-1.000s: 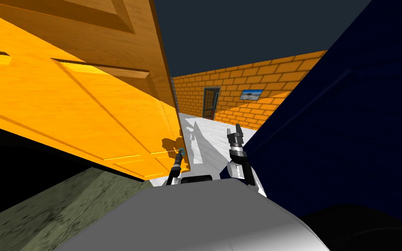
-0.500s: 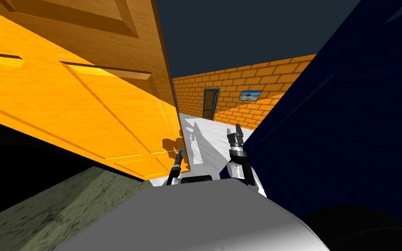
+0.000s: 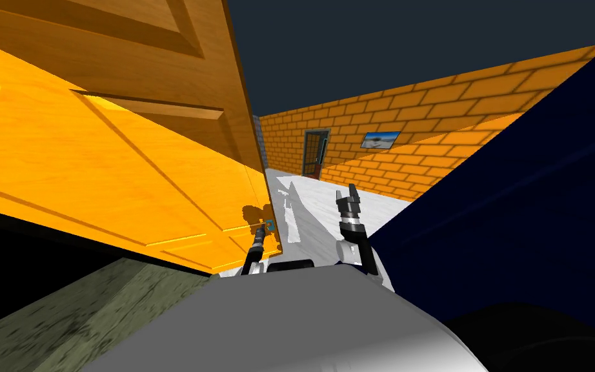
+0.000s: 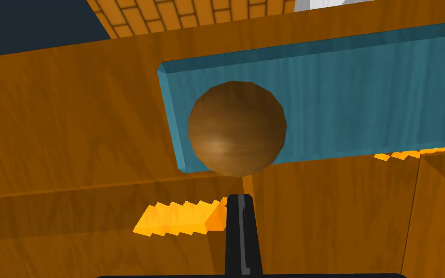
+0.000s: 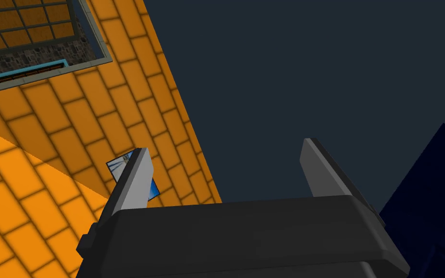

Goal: Push the door open

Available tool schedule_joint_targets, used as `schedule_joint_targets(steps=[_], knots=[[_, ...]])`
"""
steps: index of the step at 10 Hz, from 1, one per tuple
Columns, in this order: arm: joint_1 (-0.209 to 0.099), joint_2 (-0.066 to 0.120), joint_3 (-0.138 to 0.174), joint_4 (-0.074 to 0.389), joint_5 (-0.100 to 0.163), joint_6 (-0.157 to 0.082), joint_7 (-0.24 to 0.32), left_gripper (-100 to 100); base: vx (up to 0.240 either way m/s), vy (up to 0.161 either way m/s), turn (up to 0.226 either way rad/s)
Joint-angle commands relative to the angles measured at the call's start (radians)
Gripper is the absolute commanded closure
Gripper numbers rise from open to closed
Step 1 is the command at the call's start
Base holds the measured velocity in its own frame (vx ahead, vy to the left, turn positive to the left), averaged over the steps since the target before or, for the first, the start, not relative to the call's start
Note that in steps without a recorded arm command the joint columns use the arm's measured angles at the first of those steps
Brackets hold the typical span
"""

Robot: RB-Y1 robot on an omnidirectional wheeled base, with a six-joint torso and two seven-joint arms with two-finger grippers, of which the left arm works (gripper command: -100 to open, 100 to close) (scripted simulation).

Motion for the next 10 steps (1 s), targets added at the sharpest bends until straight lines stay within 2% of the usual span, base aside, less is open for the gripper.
schedule_joint_targets(steps=[1, 5, 10], knots=[[-0.005, 0.006, -0.028, 0.006, 0.006, -0.001, -0.002, -100, 0.091, 0.028, 0.228], [-0.021, 0.016, -0.112, 0.023, 0.023, -0.003, -0.009, -100, -0.046, 0.007, 0.26], [-0.039, 0.018, -0.207, 0.042, 0.043, -0.005, -0.017, -100, -0.022, 0.0, 0.195]])
